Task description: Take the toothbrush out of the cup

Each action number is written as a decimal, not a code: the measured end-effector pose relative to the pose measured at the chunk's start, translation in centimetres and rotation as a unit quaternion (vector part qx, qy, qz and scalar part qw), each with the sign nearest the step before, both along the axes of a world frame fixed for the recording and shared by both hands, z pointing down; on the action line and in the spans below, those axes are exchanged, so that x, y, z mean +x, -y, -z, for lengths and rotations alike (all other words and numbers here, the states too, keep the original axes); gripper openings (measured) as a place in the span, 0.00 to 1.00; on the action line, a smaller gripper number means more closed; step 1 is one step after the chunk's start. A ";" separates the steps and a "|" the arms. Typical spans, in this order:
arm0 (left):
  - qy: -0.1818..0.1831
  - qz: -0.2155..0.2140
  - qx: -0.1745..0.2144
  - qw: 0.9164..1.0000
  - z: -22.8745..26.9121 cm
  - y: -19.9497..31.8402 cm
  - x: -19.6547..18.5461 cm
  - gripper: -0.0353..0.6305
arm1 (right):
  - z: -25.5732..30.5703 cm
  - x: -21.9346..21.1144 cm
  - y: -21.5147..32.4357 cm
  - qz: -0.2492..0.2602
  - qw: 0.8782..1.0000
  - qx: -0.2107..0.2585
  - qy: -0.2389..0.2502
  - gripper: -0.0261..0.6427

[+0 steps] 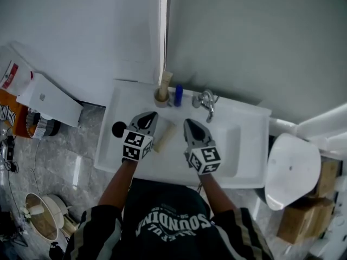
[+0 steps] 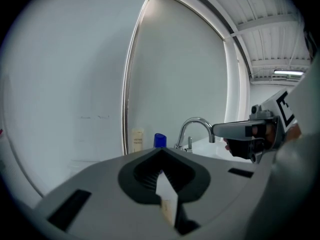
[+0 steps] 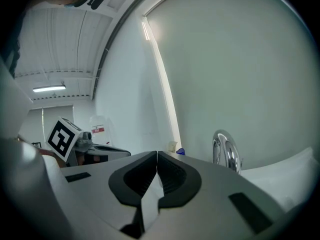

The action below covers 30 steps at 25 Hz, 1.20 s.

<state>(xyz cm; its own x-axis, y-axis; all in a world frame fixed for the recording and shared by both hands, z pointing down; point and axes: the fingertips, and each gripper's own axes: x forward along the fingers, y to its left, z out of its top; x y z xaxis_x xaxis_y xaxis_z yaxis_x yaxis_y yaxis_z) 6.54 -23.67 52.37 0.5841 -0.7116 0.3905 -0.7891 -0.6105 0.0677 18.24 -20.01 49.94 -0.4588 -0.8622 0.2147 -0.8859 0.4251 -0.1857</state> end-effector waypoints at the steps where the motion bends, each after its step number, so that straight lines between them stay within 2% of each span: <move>1: 0.000 0.001 0.002 1.000 0.1 0.2 0.0 0.05 | 0.1 0.1 0.1 -0.001 1.000 0.000 0.000 0.04; 4: -0.005 -0.005 0.000 1.000 0.1 1.1 0.3 0.06 | 0.6 -0.1 0.3 0.000 1.000 0.004 -0.001 0.04; 8: -0.010 0.006 -0.007 1.000 -0.2 3.1 0.6 0.30 | 0.8 -0.4 0.9 0.007 1.000 0.007 -0.008 0.04; 9: -0.012 0.010 -0.007 1.000 -0.2 3.6 0.7 0.33 | 0.9 -0.3 1.0 0.006 1.000 0.008 -0.009 0.04; 15: -0.013 0.024 -0.010 1.000 -0.7 5.2 1.3 0.33 | 1.1 0.4 0.9 -0.002 1.000 0.007 -0.007 0.04; 20: 0.007 0.055 -0.018 0.998 -2.3 8.6 1.3 0.33 | 0.2 0.6 0.7 -0.008 1.000 -0.005 -0.005 0.04; 25: 0.025 0.055 -0.040 0.997 -4.5 11.8 2.3 0.33 | -0.6 1.0 -0.1 -0.014 1.000 -0.017 -0.006 0.04; 30: 0.059 0.040 -0.065 0.995 -7.5 13.9 2.8 0.33 | -1.8 2.1 -0.6 -0.026 0.999 -0.034 -0.011 0.04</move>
